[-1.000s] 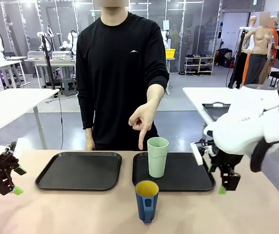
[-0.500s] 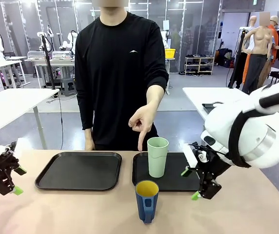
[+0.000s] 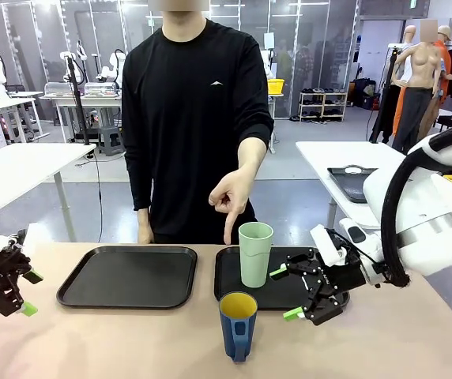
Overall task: Sort and store the cups by type.
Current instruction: Pick up the Handle plastic cup and place it into the empty Flat Tray.
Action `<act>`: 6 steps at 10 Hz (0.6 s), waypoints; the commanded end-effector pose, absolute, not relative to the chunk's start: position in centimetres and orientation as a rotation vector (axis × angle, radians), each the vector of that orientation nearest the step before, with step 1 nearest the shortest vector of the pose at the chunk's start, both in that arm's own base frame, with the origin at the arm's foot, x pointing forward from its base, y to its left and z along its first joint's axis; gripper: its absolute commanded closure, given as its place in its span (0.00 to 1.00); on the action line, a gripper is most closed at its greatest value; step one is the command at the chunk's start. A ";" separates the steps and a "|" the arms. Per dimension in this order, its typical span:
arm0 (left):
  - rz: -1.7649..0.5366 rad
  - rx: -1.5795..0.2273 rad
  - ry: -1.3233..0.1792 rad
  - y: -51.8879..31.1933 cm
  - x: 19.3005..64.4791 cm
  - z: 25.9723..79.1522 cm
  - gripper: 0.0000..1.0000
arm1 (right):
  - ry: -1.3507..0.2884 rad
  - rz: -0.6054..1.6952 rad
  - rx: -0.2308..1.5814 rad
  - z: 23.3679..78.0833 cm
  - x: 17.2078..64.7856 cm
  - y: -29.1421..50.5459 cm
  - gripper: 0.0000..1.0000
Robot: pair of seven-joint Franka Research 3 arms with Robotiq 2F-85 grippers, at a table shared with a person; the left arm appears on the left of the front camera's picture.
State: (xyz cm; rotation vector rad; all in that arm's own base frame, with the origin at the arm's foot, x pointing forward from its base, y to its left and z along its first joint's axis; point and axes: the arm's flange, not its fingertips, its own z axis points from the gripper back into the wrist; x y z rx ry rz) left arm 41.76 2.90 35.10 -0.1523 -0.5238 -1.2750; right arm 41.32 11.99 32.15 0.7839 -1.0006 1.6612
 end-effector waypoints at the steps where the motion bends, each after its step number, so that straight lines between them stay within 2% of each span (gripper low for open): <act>1: -1.270 -0.133 -0.514 2.9 41.8 34.9 0.00 | -1.009 1.655 0.835 27.9 42.5 11.4 0.00; 2: -1.270 -0.133 -0.514 2.9 41.8 34.9 0.00 | -1.030 1.644 0.849 27.7 42.7 11.4 0.00; 3: -1.270 -0.133 -0.514 2.9 41.8 34.9 0.00 | -1.002 1.649 0.828 31.7 41.7 11.9 0.00; 6: -1.270 -0.133 -0.514 2.9 41.8 34.9 0.00 | -1.002 1.649 0.828 31.7 41.7 11.9 0.00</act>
